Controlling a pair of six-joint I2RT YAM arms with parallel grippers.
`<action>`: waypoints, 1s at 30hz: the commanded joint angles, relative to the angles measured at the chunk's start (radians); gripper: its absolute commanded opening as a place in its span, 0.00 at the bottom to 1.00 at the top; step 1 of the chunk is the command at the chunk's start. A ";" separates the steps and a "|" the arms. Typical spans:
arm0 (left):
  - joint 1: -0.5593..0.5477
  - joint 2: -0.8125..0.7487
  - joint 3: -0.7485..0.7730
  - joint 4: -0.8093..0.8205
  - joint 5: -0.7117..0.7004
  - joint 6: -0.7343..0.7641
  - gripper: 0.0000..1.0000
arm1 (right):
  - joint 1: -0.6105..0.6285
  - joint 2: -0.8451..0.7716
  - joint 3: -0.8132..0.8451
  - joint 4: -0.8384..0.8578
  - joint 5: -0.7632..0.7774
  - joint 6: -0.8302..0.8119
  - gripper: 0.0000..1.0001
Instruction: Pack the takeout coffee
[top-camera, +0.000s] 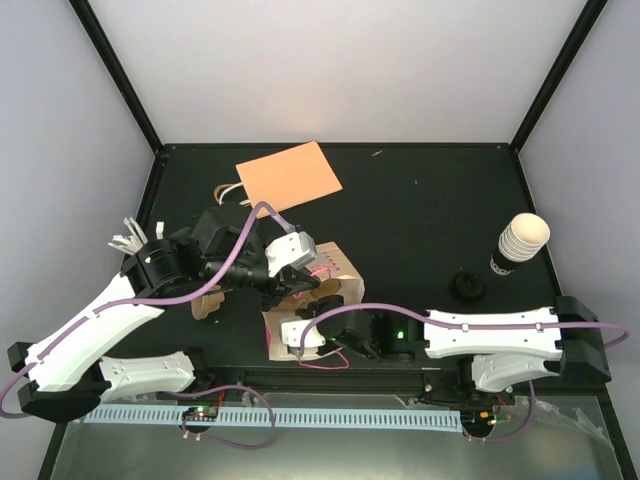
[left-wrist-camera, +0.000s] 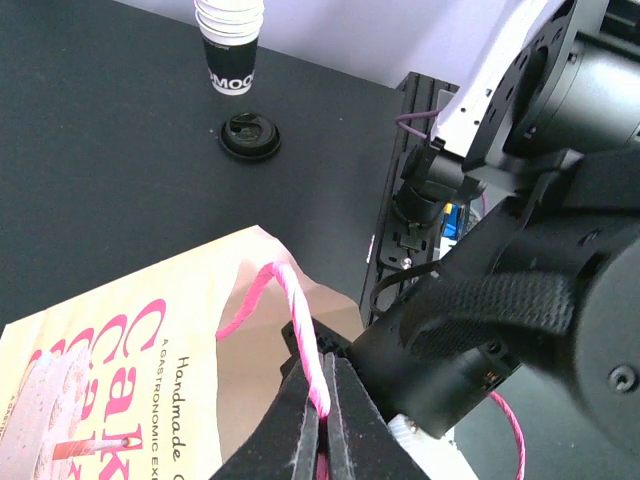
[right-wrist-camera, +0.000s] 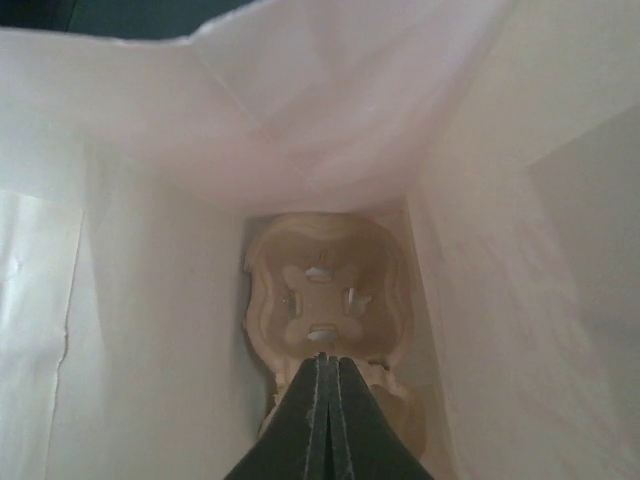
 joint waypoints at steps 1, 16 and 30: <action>-0.007 -0.006 0.004 0.040 0.026 0.001 0.01 | 0.003 0.052 -0.001 0.029 0.052 -0.014 0.01; -0.007 -0.025 0.003 0.046 0.074 -0.014 0.02 | -0.040 0.102 -0.027 0.007 0.054 0.016 0.01; -0.009 -0.026 -0.001 0.065 0.107 -0.018 0.02 | -0.055 0.168 0.007 -0.024 0.069 -0.011 0.01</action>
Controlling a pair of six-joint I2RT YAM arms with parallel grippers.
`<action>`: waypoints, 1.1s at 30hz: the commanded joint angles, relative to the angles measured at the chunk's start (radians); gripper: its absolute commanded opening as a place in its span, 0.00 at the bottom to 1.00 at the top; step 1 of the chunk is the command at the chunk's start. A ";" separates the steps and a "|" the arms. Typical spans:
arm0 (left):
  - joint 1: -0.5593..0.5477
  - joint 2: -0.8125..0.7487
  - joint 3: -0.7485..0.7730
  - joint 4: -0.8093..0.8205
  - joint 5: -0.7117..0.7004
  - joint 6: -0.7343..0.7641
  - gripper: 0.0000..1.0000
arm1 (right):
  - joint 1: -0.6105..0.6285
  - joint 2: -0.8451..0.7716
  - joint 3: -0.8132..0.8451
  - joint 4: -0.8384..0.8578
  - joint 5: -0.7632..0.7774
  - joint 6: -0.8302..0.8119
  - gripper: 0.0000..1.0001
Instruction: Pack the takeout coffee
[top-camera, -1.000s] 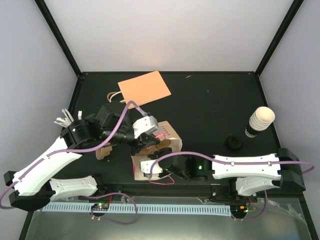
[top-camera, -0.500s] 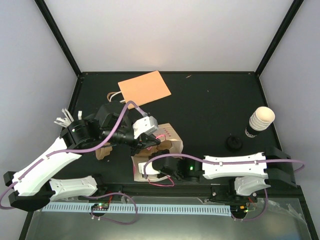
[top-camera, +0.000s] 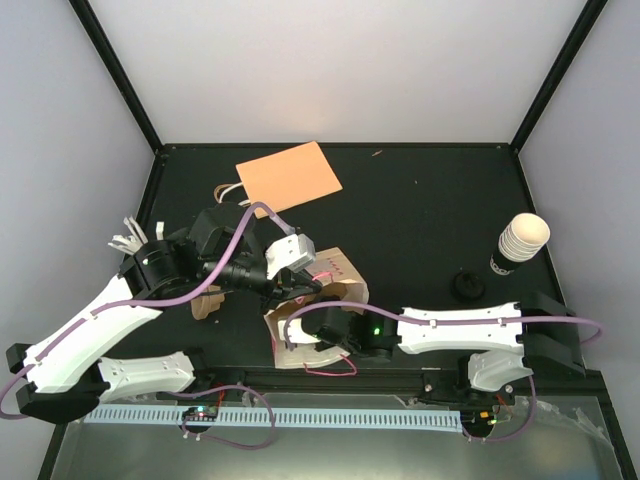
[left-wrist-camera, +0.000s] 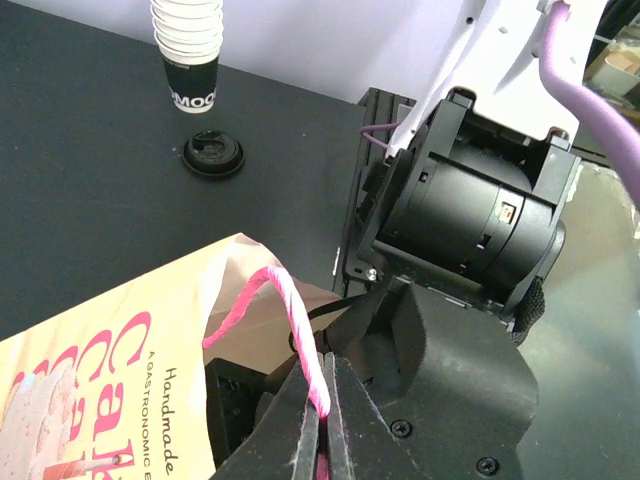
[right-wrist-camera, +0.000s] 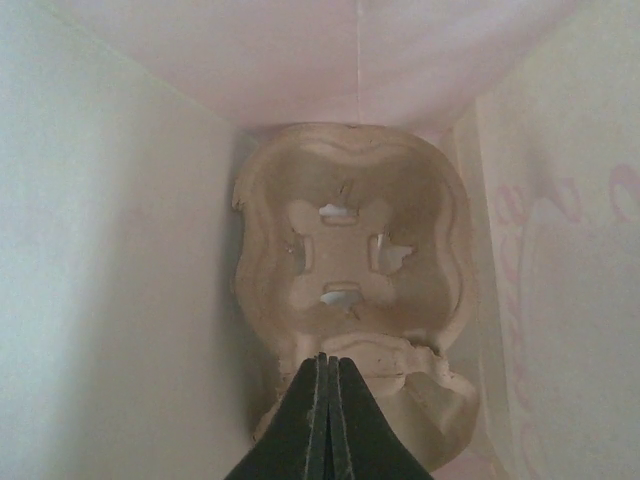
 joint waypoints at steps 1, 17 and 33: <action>-0.009 -0.015 0.001 0.042 0.032 -0.009 0.01 | -0.002 0.021 0.016 -0.006 0.030 -0.006 0.01; -0.008 -0.015 -0.020 0.089 0.113 -0.034 0.02 | -0.006 0.040 -0.025 -0.018 0.021 -0.017 0.01; 0.021 -0.064 0.058 0.066 -0.201 -0.129 0.86 | -0.054 0.047 -0.022 -0.013 -0.034 -0.048 0.01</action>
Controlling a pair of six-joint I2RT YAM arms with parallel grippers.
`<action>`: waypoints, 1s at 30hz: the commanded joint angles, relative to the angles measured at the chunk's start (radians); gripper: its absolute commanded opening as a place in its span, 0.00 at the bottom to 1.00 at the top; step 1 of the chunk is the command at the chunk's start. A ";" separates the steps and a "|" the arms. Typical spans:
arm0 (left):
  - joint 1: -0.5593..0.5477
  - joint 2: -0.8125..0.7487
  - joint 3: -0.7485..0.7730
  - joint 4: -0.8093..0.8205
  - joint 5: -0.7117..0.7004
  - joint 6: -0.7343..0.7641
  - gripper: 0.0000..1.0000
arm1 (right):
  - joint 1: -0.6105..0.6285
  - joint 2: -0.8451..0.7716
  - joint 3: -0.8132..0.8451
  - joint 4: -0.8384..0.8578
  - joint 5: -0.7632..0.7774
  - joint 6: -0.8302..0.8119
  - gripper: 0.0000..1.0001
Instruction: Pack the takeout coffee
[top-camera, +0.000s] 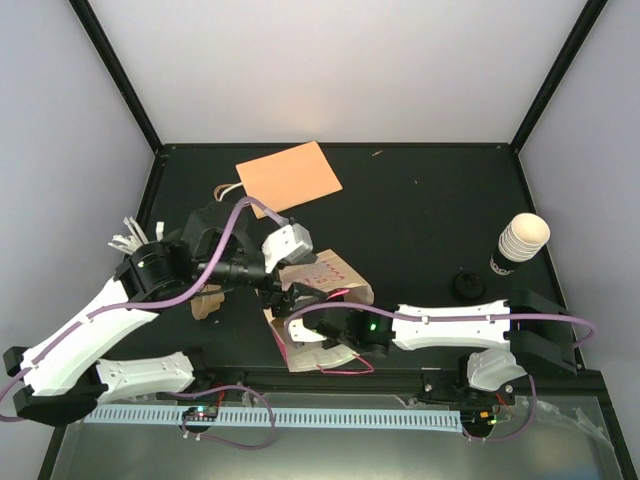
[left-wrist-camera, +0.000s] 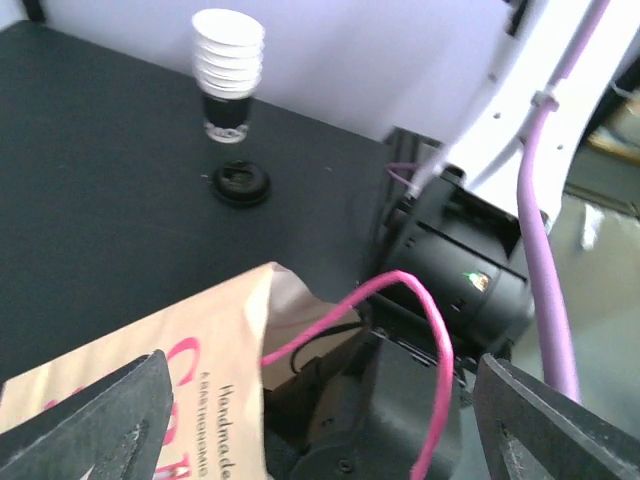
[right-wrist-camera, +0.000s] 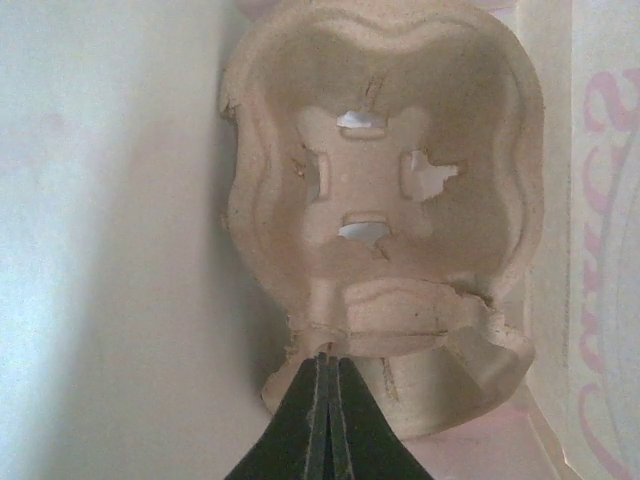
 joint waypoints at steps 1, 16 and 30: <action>0.045 -0.062 0.089 -0.015 -0.218 -0.081 0.90 | -0.005 0.004 0.011 0.014 -0.016 0.005 0.01; 0.720 0.161 -0.070 -0.088 -0.029 -0.232 0.76 | -0.005 -0.015 0.015 -0.002 -0.016 -0.030 0.01; 0.771 0.620 0.001 -0.146 -0.051 -0.174 0.06 | -0.005 0.027 0.045 0.050 0.020 -0.063 0.01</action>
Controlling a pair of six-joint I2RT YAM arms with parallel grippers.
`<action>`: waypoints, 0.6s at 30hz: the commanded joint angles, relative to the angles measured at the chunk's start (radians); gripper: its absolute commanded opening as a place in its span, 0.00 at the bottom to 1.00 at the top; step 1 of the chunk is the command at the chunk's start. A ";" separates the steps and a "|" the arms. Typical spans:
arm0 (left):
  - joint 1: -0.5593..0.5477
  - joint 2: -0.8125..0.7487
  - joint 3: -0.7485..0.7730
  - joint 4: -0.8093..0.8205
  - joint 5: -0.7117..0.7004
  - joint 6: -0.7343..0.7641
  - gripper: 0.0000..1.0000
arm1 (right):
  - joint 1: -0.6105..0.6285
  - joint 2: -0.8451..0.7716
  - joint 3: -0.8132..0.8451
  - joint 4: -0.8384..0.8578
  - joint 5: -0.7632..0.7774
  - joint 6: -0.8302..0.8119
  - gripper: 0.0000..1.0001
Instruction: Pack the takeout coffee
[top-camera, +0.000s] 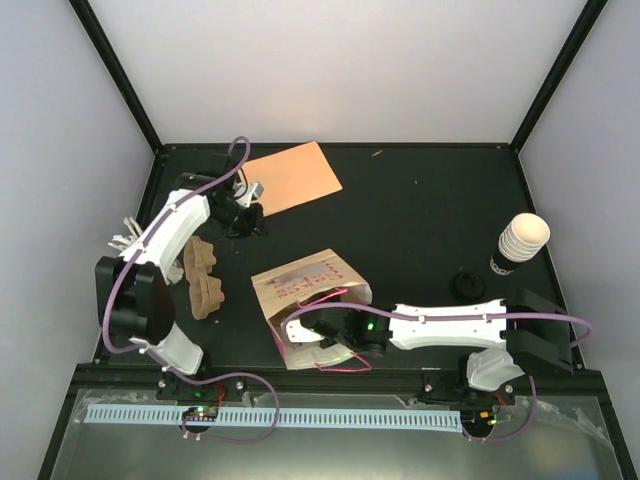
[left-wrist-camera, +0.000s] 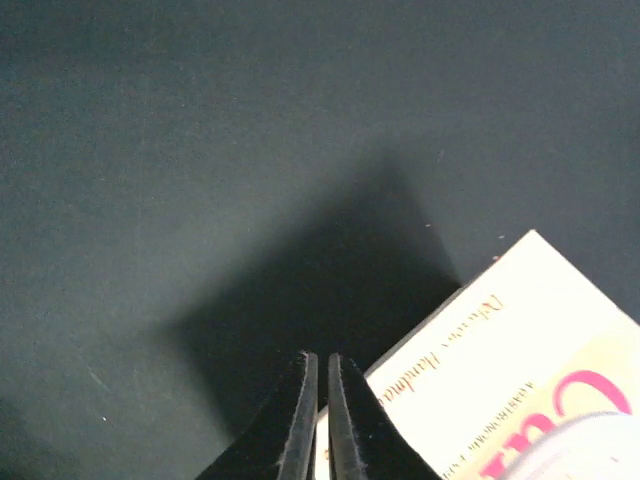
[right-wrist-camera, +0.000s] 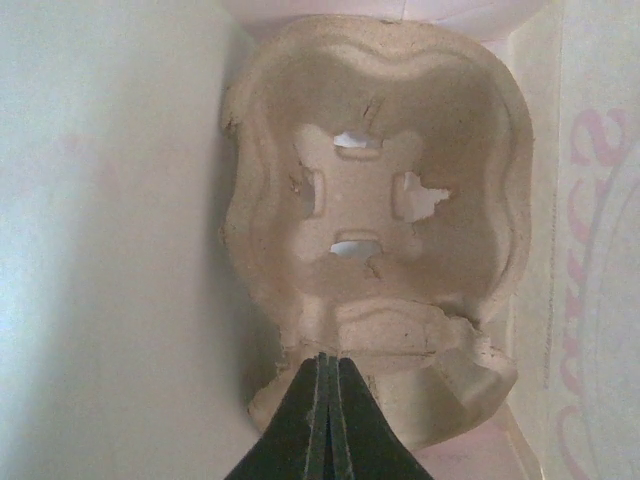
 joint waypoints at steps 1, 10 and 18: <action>-0.009 0.076 0.022 -0.004 -0.025 0.011 0.03 | -0.004 0.017 0.035 0.027 0.027 -0.011 0.01; -0.085 0.246 0.047 0.020 -0.012 0.015 0.02 | -0.002 0.030 0.041 0.056 0.054 0.001 0.01; -0.114 0.332 0.084 0.039 0.133 0.071 0.02 | -0.001 0.074 0.041 0.094 0.082 -0.026 0.01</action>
